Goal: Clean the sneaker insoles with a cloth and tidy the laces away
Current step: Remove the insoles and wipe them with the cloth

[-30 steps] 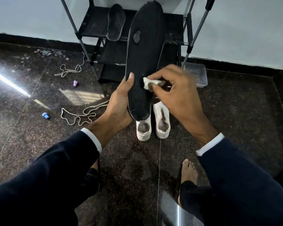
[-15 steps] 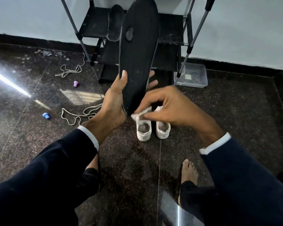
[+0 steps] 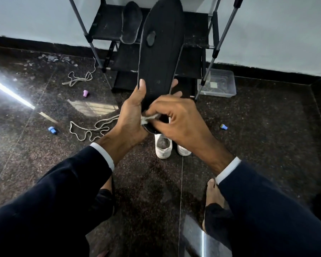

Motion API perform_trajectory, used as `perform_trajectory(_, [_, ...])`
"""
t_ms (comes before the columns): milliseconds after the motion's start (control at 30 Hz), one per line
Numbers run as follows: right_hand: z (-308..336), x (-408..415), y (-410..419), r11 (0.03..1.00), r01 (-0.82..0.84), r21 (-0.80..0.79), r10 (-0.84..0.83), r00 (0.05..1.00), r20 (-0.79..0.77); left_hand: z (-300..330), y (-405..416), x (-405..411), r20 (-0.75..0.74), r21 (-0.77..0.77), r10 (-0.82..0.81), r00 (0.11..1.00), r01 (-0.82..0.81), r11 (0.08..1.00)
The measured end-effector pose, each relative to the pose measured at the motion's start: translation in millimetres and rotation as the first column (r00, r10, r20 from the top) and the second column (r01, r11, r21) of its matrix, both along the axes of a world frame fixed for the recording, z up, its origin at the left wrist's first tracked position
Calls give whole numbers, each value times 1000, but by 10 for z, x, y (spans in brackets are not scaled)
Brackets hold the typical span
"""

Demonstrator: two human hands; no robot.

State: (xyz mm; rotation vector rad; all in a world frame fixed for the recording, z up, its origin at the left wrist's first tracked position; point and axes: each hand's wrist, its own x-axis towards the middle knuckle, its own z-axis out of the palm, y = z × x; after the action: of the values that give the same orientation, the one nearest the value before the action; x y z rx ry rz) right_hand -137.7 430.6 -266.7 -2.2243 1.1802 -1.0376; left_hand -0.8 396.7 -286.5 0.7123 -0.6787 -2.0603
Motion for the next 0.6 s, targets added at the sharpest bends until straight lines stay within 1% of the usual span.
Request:
perform_trajectory(100, [34,-1,16,991,-131,41,132,991,-36,-1,-22,66,24,-15,28,999,-28,1000])
perform_trajectory(200, [53,-51,20,966,-238,105,248,964,-93,21,-58,111,10,0,71,997,-71,997])
perform_trajectory(267, [70,-110,21,935,-277,220,308,944,-120,51,-64,112,-21,18,106,994,-106,994])
perform_trajectory(300, [93,-155,19,916,-271,298,309,947,-89,68,-62,109,-32,25,118,993,-117,993])
perform_trajectory(367, [184,-288,-3,850,-256,460,257,964,62,86,-61,105,-23,46,154,988,-152,987])
perform_trajectory(400, [236,-354,-20,822,-265,505,223,964,144,83,-66,114,-12,53,172,985,-171,984])
perform_trajectory(433, [278,-408,-39,822,-262,507,179,962,207,96,-62,113,-7,60,184,983,-184,981])
perform_trajectory(500, [302,-461,-76,871,-180,457,34,950,309,132,-54,90,18,65,200,980,-201,978])
perform_trajectory(533, [282,-456,-96,896,-104,433,-58,937,345,139,-48,77,34,64,205,978,-207,976])
perform_trajectory(600, [216,-413,-118,922,76,381,-218,912,348,154,-31,31,63,60,210,976,-213,975])
